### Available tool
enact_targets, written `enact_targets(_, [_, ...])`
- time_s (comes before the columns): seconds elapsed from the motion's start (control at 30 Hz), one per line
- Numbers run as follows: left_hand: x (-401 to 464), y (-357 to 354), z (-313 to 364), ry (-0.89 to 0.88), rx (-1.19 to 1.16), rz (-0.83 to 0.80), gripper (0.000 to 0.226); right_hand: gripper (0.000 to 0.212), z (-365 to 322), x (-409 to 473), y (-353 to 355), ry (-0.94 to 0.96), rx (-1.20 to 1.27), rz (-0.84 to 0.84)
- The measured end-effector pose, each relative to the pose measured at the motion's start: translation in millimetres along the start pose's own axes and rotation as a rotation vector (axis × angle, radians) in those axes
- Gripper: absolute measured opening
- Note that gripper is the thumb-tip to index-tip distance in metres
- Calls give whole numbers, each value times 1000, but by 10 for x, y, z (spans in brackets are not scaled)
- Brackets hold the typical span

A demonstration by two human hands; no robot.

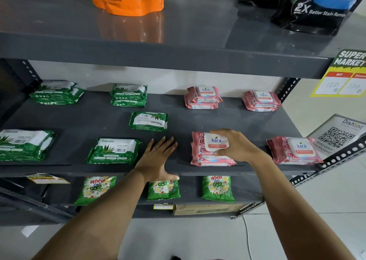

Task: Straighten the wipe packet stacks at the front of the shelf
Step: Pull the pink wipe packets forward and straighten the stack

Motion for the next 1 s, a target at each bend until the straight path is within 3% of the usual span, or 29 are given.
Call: enact_targets(1.0, [-5,23,4,-5,-6,10,120,75,47,22,-78,5,42,-20])
Point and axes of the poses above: each hand's wrist, its own x-axis towards the middle knuckle, its own y-axis out of the back of the hand, z = x × y, the point moved 9 cm from there along x, towards the middle knuckle, and after that the axes turned 2 degrees about z, right-handed, at the moved point
